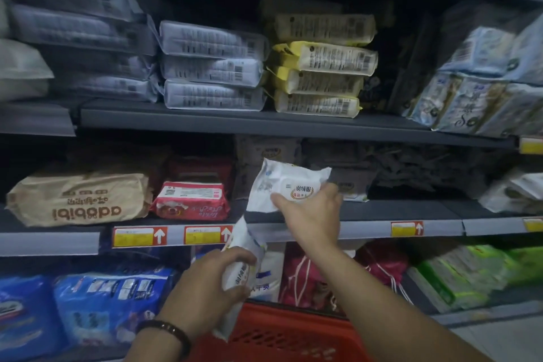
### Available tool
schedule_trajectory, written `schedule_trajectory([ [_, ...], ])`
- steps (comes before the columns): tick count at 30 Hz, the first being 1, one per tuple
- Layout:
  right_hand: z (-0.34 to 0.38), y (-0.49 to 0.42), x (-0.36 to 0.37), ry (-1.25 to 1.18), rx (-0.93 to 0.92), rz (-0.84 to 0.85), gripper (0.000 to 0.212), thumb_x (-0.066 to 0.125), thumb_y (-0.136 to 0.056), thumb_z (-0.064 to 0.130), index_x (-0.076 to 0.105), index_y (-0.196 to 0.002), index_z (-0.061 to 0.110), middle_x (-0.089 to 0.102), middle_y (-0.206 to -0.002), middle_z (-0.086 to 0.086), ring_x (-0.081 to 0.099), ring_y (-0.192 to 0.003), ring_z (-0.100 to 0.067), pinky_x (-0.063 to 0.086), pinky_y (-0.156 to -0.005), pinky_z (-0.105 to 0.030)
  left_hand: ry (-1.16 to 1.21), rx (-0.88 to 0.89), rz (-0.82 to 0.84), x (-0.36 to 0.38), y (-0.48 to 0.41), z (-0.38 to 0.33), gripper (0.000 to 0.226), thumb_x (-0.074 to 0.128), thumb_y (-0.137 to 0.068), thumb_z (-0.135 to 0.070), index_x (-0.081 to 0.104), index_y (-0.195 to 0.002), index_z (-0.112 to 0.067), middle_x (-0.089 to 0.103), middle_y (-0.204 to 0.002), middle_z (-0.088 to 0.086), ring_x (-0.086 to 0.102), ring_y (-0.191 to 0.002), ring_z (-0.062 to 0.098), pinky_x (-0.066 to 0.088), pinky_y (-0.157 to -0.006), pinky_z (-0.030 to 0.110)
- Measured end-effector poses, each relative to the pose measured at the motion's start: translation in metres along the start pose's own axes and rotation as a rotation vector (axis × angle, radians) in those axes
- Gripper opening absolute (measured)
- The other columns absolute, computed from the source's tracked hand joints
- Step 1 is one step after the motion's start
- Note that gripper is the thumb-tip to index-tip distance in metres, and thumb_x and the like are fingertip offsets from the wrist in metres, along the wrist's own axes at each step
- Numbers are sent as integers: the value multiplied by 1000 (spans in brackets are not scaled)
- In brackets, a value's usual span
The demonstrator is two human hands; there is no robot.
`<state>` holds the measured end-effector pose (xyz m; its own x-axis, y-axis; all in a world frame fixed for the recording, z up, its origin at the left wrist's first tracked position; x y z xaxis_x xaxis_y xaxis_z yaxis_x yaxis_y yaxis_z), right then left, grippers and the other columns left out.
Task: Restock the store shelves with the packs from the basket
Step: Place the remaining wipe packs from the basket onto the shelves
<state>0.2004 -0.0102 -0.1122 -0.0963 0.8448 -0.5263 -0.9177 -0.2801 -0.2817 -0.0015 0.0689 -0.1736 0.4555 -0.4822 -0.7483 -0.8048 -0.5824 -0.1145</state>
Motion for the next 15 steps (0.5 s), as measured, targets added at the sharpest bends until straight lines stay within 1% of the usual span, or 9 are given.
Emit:
schedule_trajectory([
  [1,4,-7,9,27,8,15,103,89,-60,63,43,-134,7,48,-138,-11,58,-123,-32,55,-97,-43,-24,-15,32,0,-2,2,50,83,-79,-43,56,-115,-64,63,-121,-24,60,-115,-1,53,-99,33],
  [3,7,-18,28,85,27,52,109,89,-63,64,38,-139,4,46,-142,-14,58,-125,-36,55,-99,-44,-50,-6,70,-1,-6,3,53,81,-82,-41,53,-119,-67,60,-123,-22,59,-115,2,53,-99,34],
  [6,4,-23,52,155,12,73,107,92,-65,62,38,-136,2,47,-141,-19,59,-125,-38,54,-100,-43,-65,40,95,-2,-9,11,56,79,-85,-40,49,-122,-71,56,-123,-23,55,-117,2,50,-101,33],
  [8,2,-24,67,193,-24,75,101,93,-68,58,38,-133,3,48,-140,-20,60,-124,-39,54,-101,-44,-70,43,95,-4,-12,17,56,78,-87,-40,48,-122,-72,55,-124,-25,53,-119,2,48,-103,31],
  [11,-1,-29,78,174,-60,84,90,91,-77,49,38,-133,4,49,-140,-22,60,-124,-40,52,-101,-44,-83,57,109,-6,-17,24,55,77,-89,-41,47,-122,-73,53,-121,-24,52,-117,5,48,-100,31],
  [13,-3,-34,75,162,-70,122,81,88,-83,42,39,-134,2,49,-140,-23,58,-126,-42,50,-101,-43,-100,62,127,-6,-18,27,55,76,-90,-41,46,-123,-73,53,-119,-22,53,-116,5,49,-99,31],
  [15,-7,-38,67,156,-79,173,69,83,-90,36,42,-133,0,51,-139,-24,57,-126,-42,48,-101,-42,-113,59,137,-5,-18,27,59,77,-89,-40,45,-124,-75,53,-118,-23,54,-114,5,50,-98,30],
])
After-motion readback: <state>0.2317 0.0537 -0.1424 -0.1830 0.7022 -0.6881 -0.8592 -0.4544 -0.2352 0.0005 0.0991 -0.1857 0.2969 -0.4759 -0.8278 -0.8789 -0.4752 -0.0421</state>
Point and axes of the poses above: each hand's wrist, its own y-axis away from the middle knuckle, its own x-axis out of the palm, z = x × y, the point moved 3 cm from there along -y, towards the middle knuckle
